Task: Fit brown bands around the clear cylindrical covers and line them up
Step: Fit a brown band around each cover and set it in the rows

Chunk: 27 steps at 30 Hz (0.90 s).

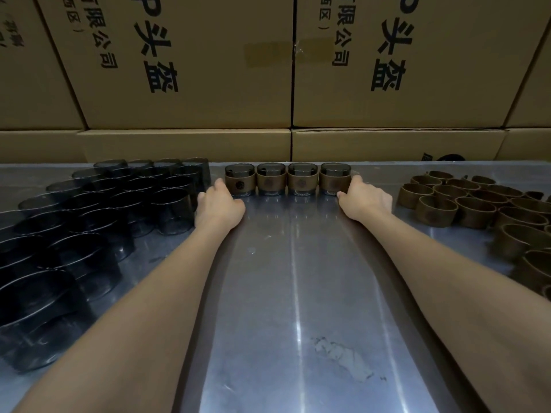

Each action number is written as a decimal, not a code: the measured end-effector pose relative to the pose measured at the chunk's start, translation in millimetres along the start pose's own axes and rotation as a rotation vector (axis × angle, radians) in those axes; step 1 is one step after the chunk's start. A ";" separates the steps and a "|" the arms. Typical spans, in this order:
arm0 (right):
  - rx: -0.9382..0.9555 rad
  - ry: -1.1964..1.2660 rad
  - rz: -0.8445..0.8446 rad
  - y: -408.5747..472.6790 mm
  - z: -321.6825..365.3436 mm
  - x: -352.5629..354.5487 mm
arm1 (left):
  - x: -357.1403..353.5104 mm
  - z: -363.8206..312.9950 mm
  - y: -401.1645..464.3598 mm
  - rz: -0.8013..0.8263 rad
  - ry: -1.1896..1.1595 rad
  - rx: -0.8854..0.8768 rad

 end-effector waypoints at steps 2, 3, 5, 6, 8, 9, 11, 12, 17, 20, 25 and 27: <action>0.006 -0.012 0.003 1.1 0.3 -0.1 | -0.8 -0.2 0.5 0.004 0.008 -0.005; 0.007 -0.015 0.004 1.3 0.1 -0.2 | -0.9 -0.1 0.9 0.008 0.013 -0.007; 0.009 -0.018 0.000 1.5 0.1 -0.5 | -1.2 -0.3 1.5 0.017 0.023 -0.011; 0.010 -0.021 -0.004 1.4 0.2 -0.5 | -1.2 -0.3 1.5 0.020 0.027 -0.014; 0.013 -0.028 -0.008 0.6 1.0 -0.1 | -1.6 -0.3 1.0 0.021 0.033 -0.017; 0.014 -0.029 -0.007 0.1 1.3 0.1 | -1.7 -0.2 0.8 0.020 0.034 -0.016; 0.015 -0.030 -0.003 -0.5 1.5 0.4 | -1.9 -0.4 0.9 0.020 0.034 -0.016; 0.015 -0.029 -0.002 -0.8 1.6 0.6 | -1.9 -0.4 1.1 0.023 0.034 -0.015; 0.007 -0.011 -0.008 -3.3 1.0 1.3 | -1.2 -0.5 0.1 0.026 0.026 -0.009; 0.003 0.025 -0.033 -8.7 0.8 2.5 | 1.4 -1.6 -3.7 0.011 0.022 -0.008; 0.015 0.092 -0.067 -30.2 -2.2 9.4 | 5.2 -10.3 -24.6 -0.010 0.099 -0.146; 0.010 0.083 -0.064 -41.5 -5.5 11.7 | 7.5 -11.4 -36.2 0.004 0.121 -0.180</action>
Point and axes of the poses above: each hand's wrist, its own y-axis towards the middle knuckle, its own x-axis out of the back of the hand, z = x × y, the point moved 2 cm from there along y, towards the middle knuckle, and after that the axes turned 11 degrees about -y, right-handed, at the moved point
